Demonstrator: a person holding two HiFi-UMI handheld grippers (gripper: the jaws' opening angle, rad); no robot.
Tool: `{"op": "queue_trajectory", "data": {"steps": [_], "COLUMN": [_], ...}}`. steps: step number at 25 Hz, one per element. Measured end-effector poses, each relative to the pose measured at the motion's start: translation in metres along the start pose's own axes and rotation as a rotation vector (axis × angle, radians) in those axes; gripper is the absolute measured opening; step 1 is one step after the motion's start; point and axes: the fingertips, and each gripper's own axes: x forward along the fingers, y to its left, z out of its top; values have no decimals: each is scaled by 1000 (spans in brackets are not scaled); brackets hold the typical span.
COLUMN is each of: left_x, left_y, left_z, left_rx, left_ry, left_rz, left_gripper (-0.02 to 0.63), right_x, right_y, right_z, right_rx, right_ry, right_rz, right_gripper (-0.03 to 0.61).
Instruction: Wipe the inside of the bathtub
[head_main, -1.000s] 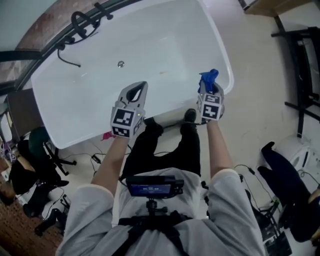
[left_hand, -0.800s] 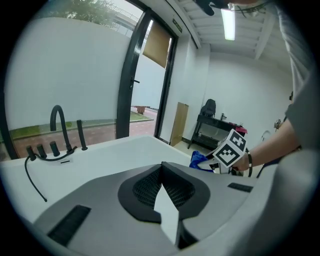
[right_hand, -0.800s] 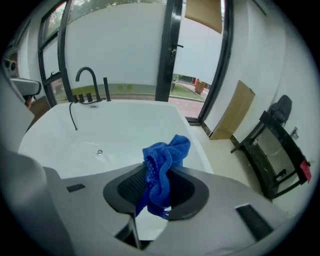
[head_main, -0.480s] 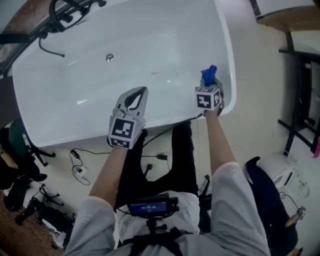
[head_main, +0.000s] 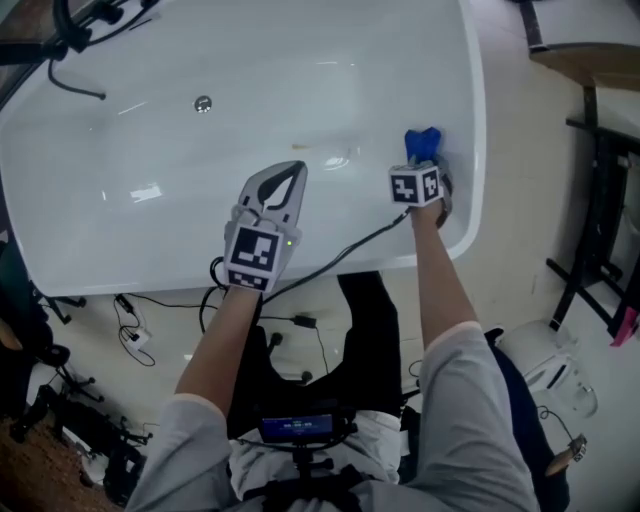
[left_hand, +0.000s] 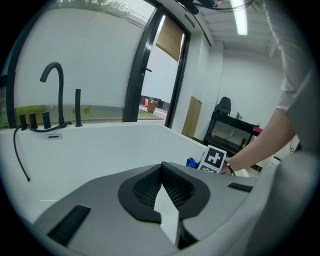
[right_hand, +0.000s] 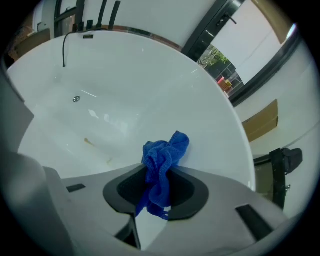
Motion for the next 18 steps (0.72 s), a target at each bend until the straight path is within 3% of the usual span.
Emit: {"op": "queue_trajectory", "data": {"steps": [5, 18], "left_x": [32, 115], "left_y": [0, 5], "left_z": [-27, -82], "left_rx": [-26, -45], "left_ry": [40, 134], "left_rz": [-21, -70], "left_gripper": [0, 2], "right_x": [24, 55], "right_y": [2, 33], "right_z": [-14, -8], "right_rx": [-70, -243], "right_ry": [92, 156], "right_rz": [-50, -56], "right_gripper": [115, 114]}}
